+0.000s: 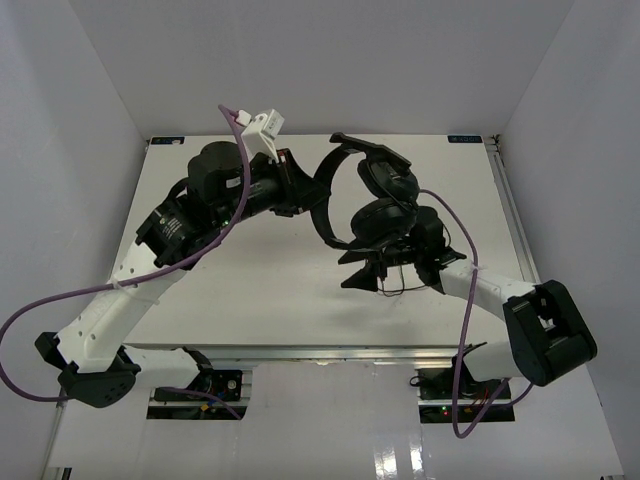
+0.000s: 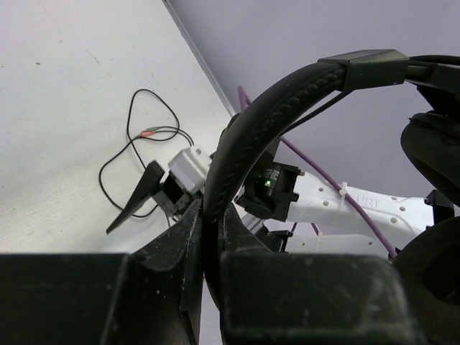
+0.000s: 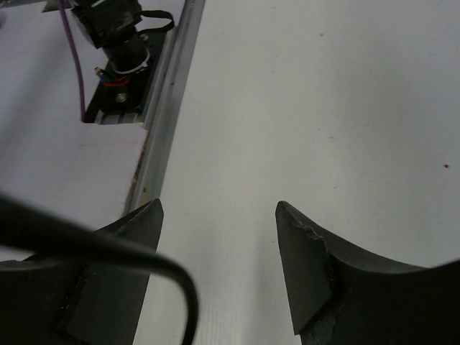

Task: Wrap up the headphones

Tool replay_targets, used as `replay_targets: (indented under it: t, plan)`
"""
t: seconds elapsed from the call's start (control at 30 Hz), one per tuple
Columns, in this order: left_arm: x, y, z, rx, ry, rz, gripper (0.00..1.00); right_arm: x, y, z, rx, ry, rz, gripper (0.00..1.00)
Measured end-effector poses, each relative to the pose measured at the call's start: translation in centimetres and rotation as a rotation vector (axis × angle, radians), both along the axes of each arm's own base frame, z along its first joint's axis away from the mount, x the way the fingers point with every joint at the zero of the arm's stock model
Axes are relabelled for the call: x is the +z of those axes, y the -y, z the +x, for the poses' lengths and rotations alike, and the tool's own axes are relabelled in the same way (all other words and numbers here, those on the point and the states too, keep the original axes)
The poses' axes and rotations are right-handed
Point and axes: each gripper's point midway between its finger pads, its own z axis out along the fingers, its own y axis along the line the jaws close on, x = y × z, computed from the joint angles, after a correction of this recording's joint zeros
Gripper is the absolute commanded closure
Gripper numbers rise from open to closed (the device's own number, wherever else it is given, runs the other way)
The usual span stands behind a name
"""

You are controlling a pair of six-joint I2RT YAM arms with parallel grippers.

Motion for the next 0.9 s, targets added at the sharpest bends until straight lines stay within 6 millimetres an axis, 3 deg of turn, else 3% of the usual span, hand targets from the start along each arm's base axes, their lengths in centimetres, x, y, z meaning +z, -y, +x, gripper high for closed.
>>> replay_targets:
  t: [0.4,0.6,0.9]
  plan:
    - [4.6,-3.6,1.3,0.181,0.126,-0.032,1.00,0.7,0.7,-2.3,0.036,0.075,0.024,0.59]
    - [4.8,-4.5,1.1,0.210,0.142,-0.040,1.00,0.8,1.0,-2.5,0.028,0.086,0.016,0.83]
    - [4.8,-5.6,1.1,0.254,0.155,-0.040,1.00,0.1,2.2,-1.7,-0.024,0.098,-0.044,0.81]
